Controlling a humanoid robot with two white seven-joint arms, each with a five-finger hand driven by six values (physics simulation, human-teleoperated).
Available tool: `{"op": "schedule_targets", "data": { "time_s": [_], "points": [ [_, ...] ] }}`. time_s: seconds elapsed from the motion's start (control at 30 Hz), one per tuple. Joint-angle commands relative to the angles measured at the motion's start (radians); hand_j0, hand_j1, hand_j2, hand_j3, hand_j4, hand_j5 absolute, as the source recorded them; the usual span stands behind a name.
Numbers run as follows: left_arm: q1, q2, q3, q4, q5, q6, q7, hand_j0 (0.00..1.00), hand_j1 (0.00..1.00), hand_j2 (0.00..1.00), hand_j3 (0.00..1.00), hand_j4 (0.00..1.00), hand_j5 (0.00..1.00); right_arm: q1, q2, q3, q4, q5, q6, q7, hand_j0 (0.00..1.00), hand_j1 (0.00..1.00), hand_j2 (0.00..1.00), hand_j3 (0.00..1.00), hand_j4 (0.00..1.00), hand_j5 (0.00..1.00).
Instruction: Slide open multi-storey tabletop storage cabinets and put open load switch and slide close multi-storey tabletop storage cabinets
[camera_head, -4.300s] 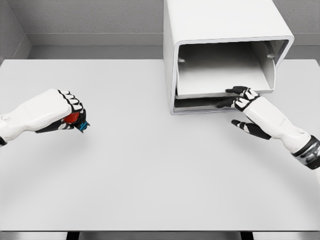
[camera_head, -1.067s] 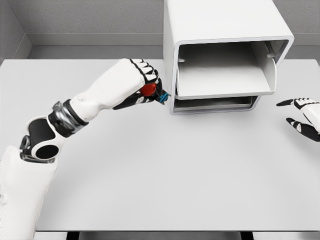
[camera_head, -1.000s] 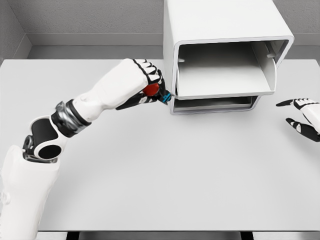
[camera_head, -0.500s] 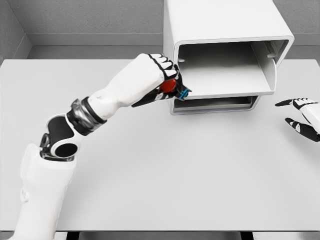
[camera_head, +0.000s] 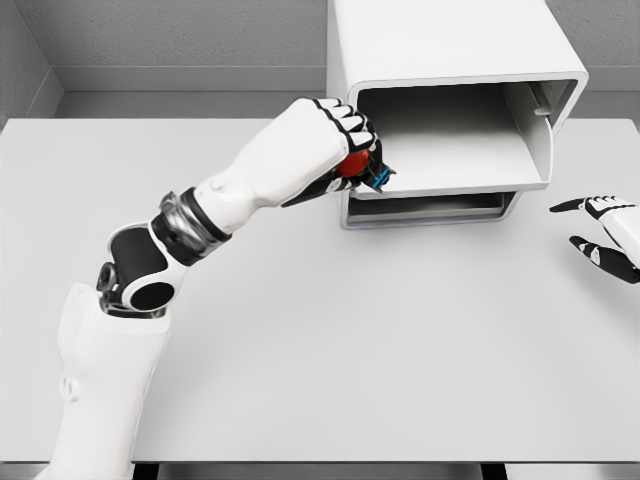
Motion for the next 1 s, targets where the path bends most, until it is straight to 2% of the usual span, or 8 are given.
{"op": "schedule_targets", "data": {
  "time_s": [0.0,0.13,0.3,0.57,0.6,0.97],
  "points": [
    [0.000,-0.001,-0.001,0.000,-0.014,0.002,0.001,0.29,0.29,0.29,0.29,0.29,0.29,0.000,0.000,0.005,-0.002,-0.007,0.001,0.000,0.65,0.65,0.65,0.65,0.65,0.65],
    [-0.009,-0.001,-0.036,0.000,-0.034,0.002,0.001,0.29,0.29,0.29,0.29,0.29,0.29,-0.002,0.017,0.005,-0.014,-0.005,0.001,0.001,0.65,0.65,0.65,0.65,0.65,0.65],
    [-0.026,-0.001,-0.042,0.007,-0.083,0.002,-0.001,0.29,0.29,0.29,0.29,0.29,0.29,-0.002,0.018,0.005,-0.017,-0.005,0.001,0.000,0.65,0.65,0.65,0.65,0.65,0.65],
    [-0.061,-0.001,-0.044,0.041,-0.093,0.002,-0.001,0.29,0.29,0.29,0.29,0.29,0.29,-0.002,0.018,0.007,-0.019,-0.004,0.001,0.001,0.65,0.65,0.65,0.65,0.65,0.65],
    [-0.063,-0.001,-0.065,0.043,-0.113,0.002,-0.001,0.29,0.29,0.29,0.29,0.29,0.29,-0.002,0.018,0.007,-0.019,-0.005,0.001,0.001,0.65,0.65,0.65,0.65,0.65,0.65],
    [-0.118,-0.001,-0.121,0.072,-0.116,0.002,-0.001,0.29,0.29,0.29,0.29,0.29,0.29,-0.002,0.018,0.010,-0.020,-0.005,0.001,0.000,0.66,0.66,0.66,0.66,0.66,0.66]
  ]
}}
